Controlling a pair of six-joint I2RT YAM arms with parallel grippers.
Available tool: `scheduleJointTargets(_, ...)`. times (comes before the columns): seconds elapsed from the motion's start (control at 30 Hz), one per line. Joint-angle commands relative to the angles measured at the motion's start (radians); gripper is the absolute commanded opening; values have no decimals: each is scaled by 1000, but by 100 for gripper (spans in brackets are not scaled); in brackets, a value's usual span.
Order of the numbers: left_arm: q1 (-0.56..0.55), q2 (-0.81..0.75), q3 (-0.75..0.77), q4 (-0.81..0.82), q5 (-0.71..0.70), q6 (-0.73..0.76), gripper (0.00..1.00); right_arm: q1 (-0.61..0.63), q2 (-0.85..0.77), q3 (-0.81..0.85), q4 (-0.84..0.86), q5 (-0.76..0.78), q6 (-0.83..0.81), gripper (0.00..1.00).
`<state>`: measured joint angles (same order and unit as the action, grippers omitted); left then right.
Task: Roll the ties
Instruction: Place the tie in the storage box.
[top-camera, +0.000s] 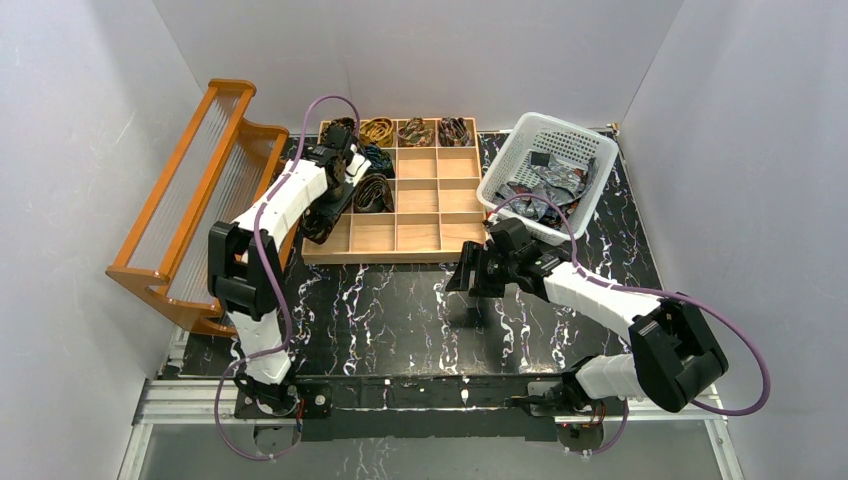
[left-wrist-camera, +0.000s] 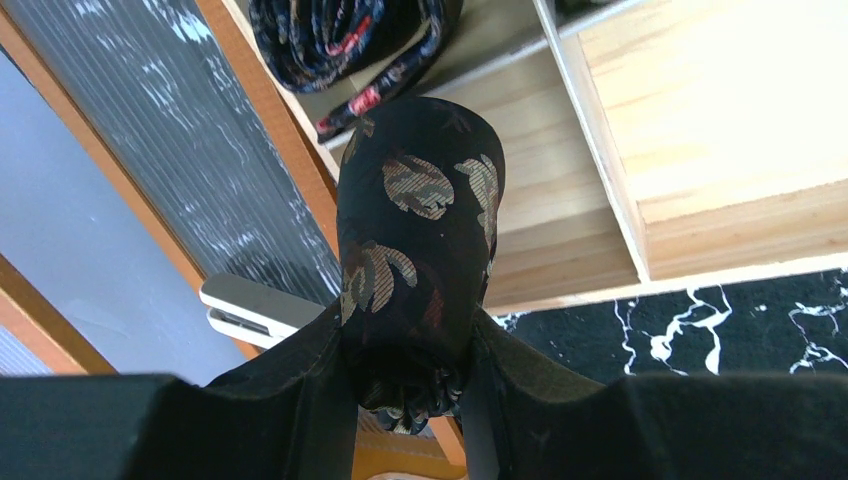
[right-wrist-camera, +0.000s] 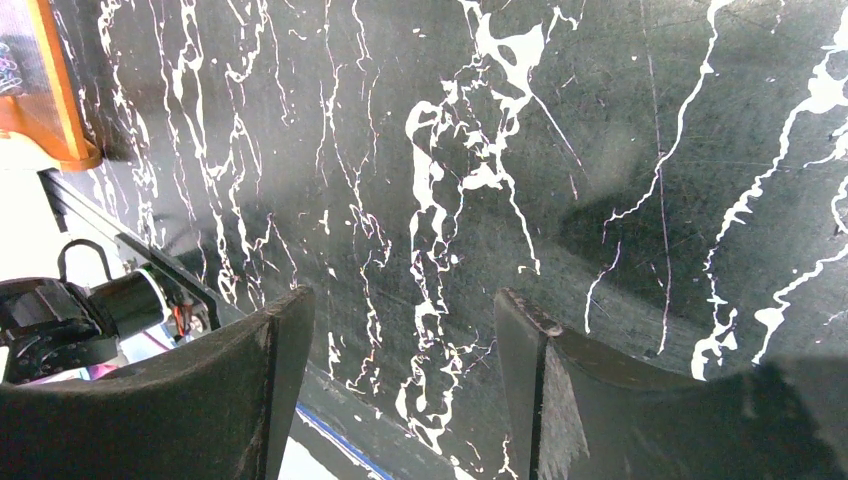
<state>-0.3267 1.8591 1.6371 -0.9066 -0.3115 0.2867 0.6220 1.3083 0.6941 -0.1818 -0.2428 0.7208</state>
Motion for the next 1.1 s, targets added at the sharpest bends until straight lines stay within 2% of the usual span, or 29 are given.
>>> scheduleJointTargets(0.0,17,22,72,-24,-3,49,0,-5,-5,38,3,-11,-25,74)
scheduleJointTargets(0.2,18,47,59,-28,20,71,0,-5,-6,33,4,-7,-30,74)
scheduleJointTargets(0.47,18,8,-20,19,135,142,0,-5,7,27,15,-14,-32,74)
scheduleJointTargets(0.63,17,6,-34,-16,102,153,0,-5,8,26,12,-13,-39,74)
scheduleJointTargets(0.83,17,-62,-57,43,27,145,0,-5,14,15,20,-16,-41,74)
scheduleJointTargets(1.07,17,-120,-40,36,18,151,0,-4,22,9,29,-23,-40,74)
